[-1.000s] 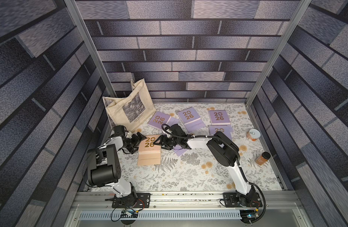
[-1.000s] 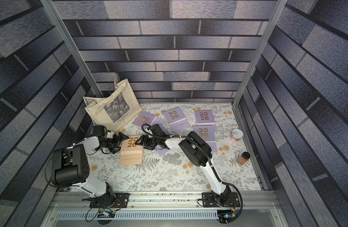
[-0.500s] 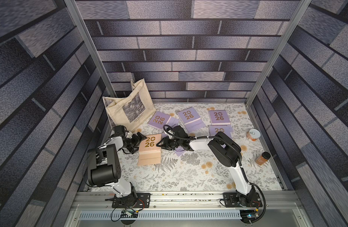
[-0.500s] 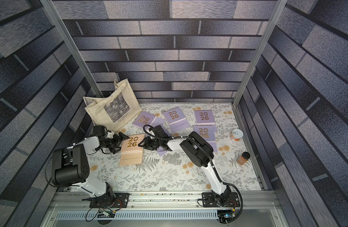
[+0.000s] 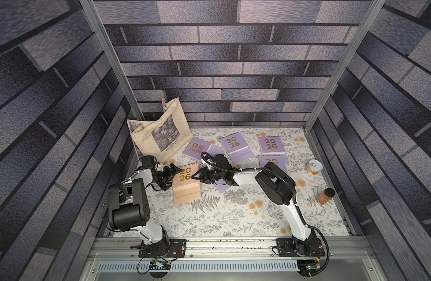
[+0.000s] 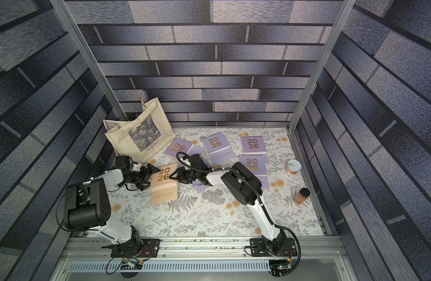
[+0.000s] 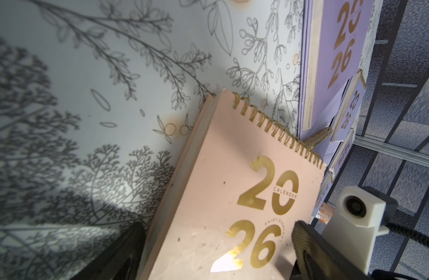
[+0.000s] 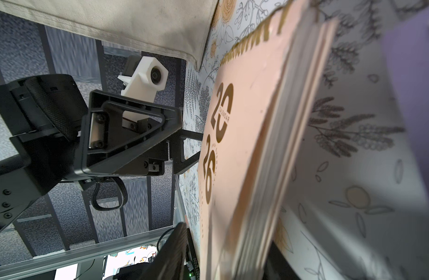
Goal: Stack the calendars
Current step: Pick up the calendar at the center of the board.
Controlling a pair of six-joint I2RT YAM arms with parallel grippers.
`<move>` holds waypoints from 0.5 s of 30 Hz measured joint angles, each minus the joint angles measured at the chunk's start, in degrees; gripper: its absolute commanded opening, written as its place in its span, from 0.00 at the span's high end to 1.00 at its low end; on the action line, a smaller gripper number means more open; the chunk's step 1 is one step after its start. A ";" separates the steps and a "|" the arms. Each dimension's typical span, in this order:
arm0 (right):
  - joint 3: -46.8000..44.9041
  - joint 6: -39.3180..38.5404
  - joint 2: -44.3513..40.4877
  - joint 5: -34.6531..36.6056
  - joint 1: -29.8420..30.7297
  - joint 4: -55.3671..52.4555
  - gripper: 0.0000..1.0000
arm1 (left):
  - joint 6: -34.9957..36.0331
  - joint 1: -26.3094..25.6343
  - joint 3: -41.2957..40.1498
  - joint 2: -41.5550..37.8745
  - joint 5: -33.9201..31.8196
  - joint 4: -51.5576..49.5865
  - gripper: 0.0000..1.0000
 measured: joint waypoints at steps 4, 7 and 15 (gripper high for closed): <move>0.61 0.37 0.79 -0.37 0.00 0.66 0.65 | 0.00 0.02 0.00 0.00 0.00 0.02 0.02; 0.72 0.42 1.31 -0.52 0.00 1.22 0.74 | -0.02 0.00 0.00 -0.02 0.00 0.04 0.02; 0.37 1.79 1.62 -1.60 -0.68 4.17 1.00 | -0.04 0.00 -0.83 -1.16 -0.13 0.61 0.00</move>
